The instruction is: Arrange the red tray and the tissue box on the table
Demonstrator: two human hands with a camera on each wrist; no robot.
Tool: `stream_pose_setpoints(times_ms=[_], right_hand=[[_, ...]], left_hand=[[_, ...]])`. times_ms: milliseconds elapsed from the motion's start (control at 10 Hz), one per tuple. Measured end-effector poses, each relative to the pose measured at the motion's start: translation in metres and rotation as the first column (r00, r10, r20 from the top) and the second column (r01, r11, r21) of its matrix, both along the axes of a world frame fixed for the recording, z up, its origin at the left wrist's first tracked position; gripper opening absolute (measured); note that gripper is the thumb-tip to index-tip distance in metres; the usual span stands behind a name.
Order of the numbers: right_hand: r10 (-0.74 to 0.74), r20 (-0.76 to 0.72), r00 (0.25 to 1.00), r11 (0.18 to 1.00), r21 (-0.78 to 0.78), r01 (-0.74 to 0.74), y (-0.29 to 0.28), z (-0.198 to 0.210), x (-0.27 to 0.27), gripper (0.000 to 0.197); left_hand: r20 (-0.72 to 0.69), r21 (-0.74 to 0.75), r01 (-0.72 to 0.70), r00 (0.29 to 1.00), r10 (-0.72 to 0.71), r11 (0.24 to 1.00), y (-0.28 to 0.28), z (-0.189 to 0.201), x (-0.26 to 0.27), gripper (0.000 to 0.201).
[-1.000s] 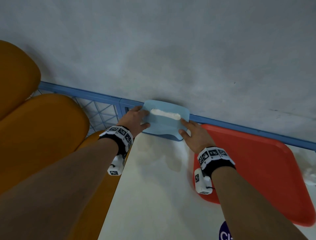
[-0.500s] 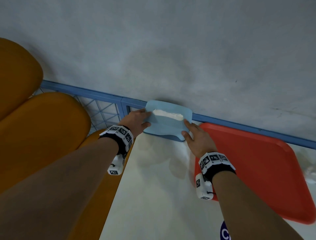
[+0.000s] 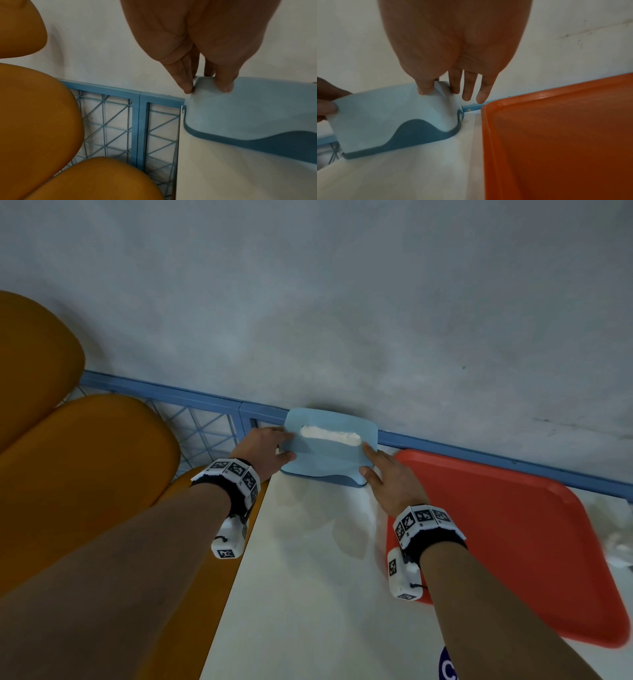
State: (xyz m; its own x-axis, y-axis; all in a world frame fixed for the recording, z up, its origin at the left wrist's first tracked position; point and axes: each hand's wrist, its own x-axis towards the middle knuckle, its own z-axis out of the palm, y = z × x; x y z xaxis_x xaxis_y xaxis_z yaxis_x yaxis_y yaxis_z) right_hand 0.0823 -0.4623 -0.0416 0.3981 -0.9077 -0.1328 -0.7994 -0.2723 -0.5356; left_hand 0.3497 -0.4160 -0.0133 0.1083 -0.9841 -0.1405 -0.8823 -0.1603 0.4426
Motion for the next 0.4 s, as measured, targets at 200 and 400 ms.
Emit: stream_pose_setpoints(times_ms=[200,400], right_hand=[[0.005,-0.023,1.000,1.000,-0.004,-0.005,0.007,0.000,-0.003,0.049],[-0.035,-0.022,0.999,0.999,0.033,0.035,0.009,0.010,0.002,0.051]], left_hand=[[0.018,-0.006,-0.001,1.000,0.001,1.000,0.005,0.003,-0.003,0.049],[0.013,0.000,-0.003,1.000,0.003,1.000,0.005,0.010,-0.007,0.050]])
